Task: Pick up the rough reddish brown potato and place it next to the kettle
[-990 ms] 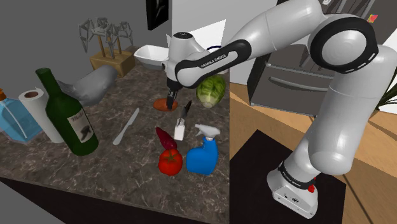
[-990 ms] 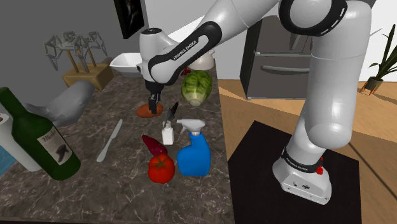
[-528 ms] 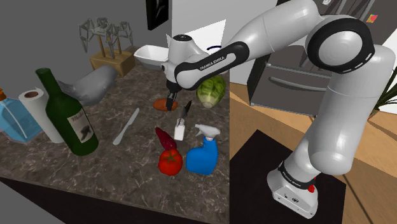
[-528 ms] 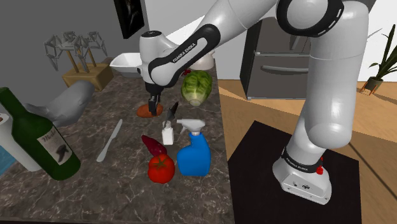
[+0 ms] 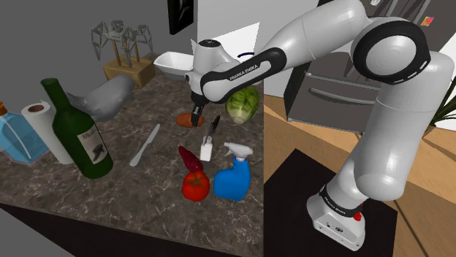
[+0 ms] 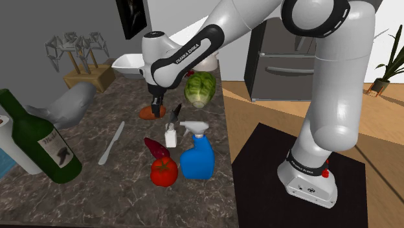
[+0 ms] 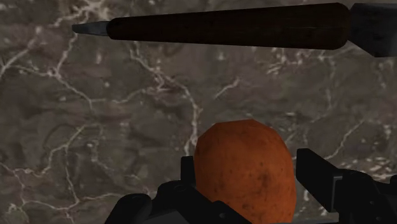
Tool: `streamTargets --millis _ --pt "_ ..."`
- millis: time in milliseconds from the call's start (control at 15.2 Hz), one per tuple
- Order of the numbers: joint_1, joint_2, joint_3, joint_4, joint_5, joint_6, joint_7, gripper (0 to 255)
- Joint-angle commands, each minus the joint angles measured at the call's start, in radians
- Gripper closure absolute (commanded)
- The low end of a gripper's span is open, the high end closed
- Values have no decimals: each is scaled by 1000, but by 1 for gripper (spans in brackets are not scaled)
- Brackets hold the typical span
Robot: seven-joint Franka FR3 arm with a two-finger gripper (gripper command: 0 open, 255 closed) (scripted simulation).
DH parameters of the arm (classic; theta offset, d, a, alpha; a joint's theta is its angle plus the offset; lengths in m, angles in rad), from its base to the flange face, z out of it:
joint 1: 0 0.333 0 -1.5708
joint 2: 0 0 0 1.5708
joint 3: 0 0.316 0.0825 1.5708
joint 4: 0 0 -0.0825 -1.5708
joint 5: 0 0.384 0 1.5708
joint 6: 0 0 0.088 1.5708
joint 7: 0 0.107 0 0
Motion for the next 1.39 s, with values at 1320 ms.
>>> streamTargets --millis 1320 --pt "-4 -106 8 110 28 -215 -25 255"
